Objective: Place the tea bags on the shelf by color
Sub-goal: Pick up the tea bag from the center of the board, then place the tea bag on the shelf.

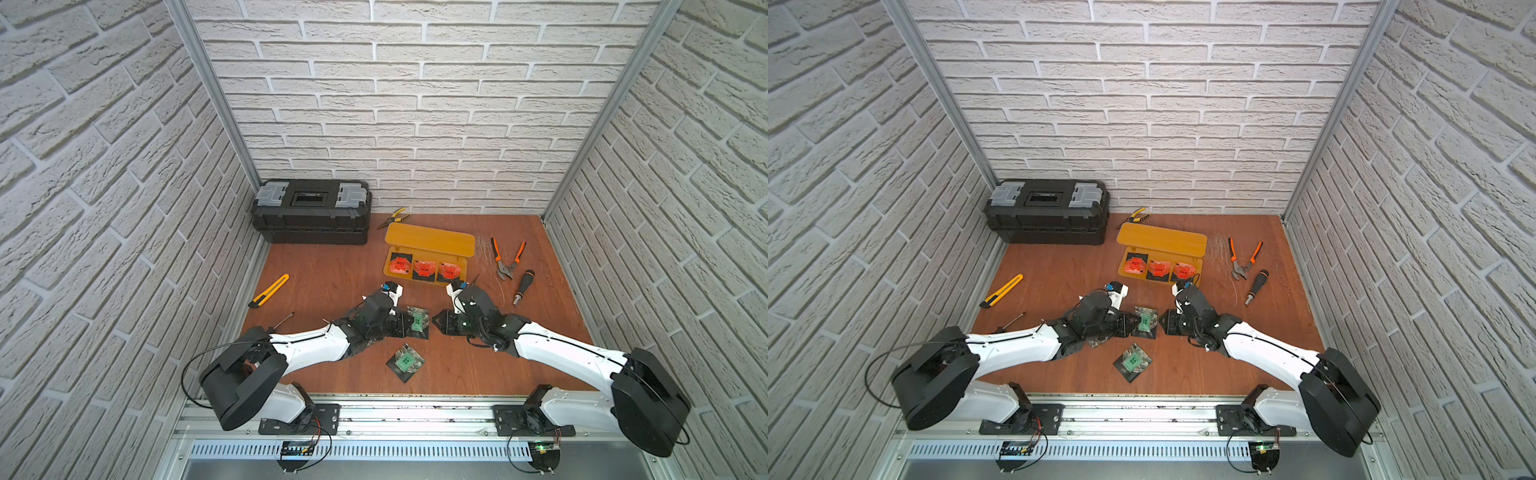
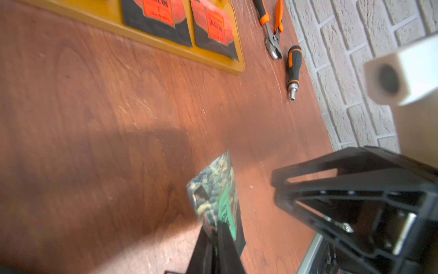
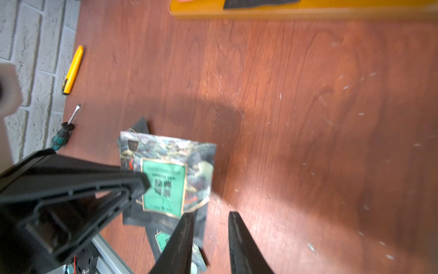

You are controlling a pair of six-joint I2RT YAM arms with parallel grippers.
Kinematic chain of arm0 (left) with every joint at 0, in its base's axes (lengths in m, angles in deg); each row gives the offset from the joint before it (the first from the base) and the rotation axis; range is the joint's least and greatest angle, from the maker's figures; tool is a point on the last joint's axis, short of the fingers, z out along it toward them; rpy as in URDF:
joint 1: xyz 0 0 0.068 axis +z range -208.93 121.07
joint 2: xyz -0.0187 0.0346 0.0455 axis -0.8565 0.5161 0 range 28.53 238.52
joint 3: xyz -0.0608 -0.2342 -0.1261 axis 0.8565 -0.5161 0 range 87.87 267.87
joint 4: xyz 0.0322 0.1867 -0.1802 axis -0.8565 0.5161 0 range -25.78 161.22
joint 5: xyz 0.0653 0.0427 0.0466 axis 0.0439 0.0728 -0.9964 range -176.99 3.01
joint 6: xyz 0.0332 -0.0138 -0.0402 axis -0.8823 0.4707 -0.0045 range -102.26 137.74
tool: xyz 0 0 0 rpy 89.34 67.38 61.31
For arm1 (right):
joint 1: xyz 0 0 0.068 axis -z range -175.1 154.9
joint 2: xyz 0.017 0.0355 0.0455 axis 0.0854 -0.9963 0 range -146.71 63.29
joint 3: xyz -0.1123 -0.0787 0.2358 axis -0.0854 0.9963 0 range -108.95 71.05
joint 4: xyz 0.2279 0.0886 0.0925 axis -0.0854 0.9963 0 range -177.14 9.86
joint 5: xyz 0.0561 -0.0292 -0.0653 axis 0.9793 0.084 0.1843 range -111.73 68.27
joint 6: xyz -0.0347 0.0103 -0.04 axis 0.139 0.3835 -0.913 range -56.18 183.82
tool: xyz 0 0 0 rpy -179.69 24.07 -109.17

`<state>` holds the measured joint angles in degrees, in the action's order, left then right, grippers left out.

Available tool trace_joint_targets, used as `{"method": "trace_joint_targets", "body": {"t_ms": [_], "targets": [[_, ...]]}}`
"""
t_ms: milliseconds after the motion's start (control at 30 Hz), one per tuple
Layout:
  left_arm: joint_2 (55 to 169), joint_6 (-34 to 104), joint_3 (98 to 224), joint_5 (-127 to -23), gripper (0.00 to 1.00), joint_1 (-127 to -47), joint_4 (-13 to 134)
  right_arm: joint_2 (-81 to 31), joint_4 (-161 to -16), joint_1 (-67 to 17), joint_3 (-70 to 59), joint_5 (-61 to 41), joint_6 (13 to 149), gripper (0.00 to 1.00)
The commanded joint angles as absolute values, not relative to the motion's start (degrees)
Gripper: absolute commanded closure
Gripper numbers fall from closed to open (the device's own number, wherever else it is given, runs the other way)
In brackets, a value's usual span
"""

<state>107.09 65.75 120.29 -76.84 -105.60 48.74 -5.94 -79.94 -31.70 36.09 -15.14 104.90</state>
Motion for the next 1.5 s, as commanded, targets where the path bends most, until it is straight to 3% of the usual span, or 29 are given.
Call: {"method": "trace_joint_targets", "body": {"t_ms": [0, 300, 567, 1467], "targets": [[103.5, 62.3, 122.0, -76.5, 1.0, -103.7, 53.2, -0.7, -75.7, -31.5, 37.3, -19.2, 101.3, 0.69], [96.4, 55.1, 129.6, -72.1, 1.0, -95.6, 65.8, 11.6, -71.5, -31.4, 39.5, -22.6, 98.3, 0.67], [97.9, 49.4, 139.4, -66.6, 1.0, -88.5, 74.6, 16.9, -70.1, -31.4, 41.4, -23.3, 97.5, 0.67], [126.0, 39.1, 172.7, -56.8, 1.0, -77.4, 82.9, 26.8, -67.4, -31.5, 45.1, -25.1, 97.9, 0.66]]}}
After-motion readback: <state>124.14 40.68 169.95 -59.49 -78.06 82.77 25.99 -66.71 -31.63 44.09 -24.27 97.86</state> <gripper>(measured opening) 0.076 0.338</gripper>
